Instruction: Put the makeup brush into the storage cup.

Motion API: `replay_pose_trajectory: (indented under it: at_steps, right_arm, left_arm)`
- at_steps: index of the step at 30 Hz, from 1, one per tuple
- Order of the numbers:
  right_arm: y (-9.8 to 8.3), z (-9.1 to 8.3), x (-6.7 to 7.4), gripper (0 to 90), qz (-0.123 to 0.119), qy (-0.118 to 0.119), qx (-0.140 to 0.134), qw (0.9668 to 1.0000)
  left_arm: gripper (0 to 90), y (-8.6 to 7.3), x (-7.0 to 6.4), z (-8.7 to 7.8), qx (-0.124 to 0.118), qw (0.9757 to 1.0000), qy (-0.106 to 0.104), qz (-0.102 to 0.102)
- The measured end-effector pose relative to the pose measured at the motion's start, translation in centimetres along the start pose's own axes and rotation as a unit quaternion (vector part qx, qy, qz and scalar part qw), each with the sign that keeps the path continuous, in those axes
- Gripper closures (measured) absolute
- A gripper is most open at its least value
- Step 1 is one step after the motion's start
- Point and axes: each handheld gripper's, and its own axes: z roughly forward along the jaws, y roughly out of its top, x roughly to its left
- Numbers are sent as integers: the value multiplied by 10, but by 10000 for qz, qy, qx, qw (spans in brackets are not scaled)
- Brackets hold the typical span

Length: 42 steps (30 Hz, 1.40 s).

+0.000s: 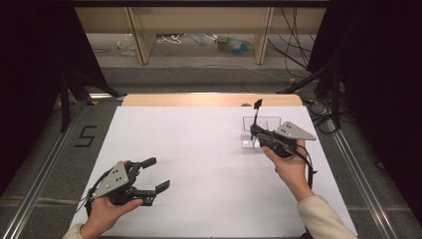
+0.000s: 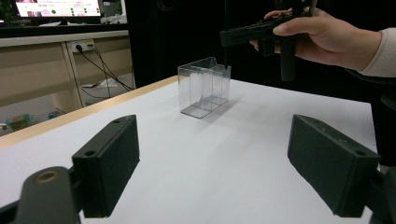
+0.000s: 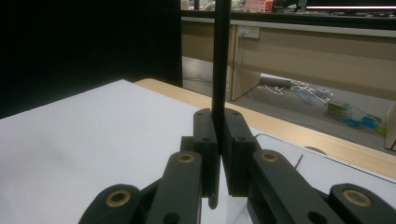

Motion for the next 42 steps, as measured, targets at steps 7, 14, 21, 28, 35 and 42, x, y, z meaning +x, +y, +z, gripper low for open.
replay_pose_trajectory:
  at_steps: [7, 14, 21, 28, 35, 42]
  right_arm:
    - [0, 2, -2, 858, 20, -5, -19, 10000]
    - [2, 4, -4, 858, 15, -36, -27, 10000]
    - [3, 6, -5, 858, 41, -57, -16, 10000]
    - [3, 9, -6, 858, 46, -71, -16, 10000]
    - [4, 11, -8, 858, 36, -73, -43, 10000]
    - [4, 12, -9, 858, 70, -153, 29, 9999]
  left_arm:
    - [166, 0, 0, 0, -4, 10000, -3, 5]
    - [166, 0, 0, 0, 4, 10000, -10, 8]
    - [166, 0, 0, 0, -5, 10000, -9, 3]
    - [166, 0, 0, 0, -5, 10000, -10, 4]
    - [166, 0, 0, 0, -3, 10000, -3, 11]
    - [166, 0, 0, 0, -11, 10000, 1, 8]
